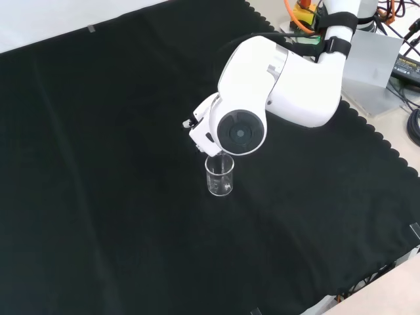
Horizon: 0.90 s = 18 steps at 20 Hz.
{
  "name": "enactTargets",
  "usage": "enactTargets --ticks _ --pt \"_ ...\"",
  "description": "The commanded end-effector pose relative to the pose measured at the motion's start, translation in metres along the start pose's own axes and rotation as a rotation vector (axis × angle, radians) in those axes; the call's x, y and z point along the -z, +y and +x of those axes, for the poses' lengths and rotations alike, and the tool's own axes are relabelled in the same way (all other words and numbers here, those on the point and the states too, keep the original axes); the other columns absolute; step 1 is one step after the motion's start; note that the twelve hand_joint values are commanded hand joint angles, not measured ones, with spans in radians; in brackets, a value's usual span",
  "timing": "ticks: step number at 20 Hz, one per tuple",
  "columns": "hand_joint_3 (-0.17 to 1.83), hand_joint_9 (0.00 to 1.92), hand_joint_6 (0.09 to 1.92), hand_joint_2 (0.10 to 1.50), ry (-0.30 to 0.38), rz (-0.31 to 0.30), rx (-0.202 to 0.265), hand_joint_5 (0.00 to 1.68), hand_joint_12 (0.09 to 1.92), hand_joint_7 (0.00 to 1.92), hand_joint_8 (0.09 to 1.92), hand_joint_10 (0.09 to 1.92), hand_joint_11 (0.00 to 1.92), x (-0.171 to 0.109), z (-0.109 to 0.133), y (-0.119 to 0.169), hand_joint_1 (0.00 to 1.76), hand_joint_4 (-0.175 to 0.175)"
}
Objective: Pour the water from the handheld beaker into the one on the table.
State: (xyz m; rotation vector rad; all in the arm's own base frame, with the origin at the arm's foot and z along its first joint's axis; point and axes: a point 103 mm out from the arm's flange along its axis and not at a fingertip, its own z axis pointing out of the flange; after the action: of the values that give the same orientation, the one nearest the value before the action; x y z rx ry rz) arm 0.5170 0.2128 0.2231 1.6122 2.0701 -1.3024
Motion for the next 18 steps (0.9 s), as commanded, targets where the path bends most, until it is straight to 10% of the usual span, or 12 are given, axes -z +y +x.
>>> enactTargets --ticks 1,18 --pt "1.00 1.23 1.23 0.61 -0.014 0.013 -0.007 1.05 0.93 1.39 1.06 1.10 1.10 0.0020 0.0000 -0.0009 1.11 0.003" --pt "1.00 1.23 1.23 0.61 -0.043 0.047 -0.017 1.05 0.93 1.39 1.06 1.10 1.11 0.0087 0.0042 -0.0034 1.11 0.004"
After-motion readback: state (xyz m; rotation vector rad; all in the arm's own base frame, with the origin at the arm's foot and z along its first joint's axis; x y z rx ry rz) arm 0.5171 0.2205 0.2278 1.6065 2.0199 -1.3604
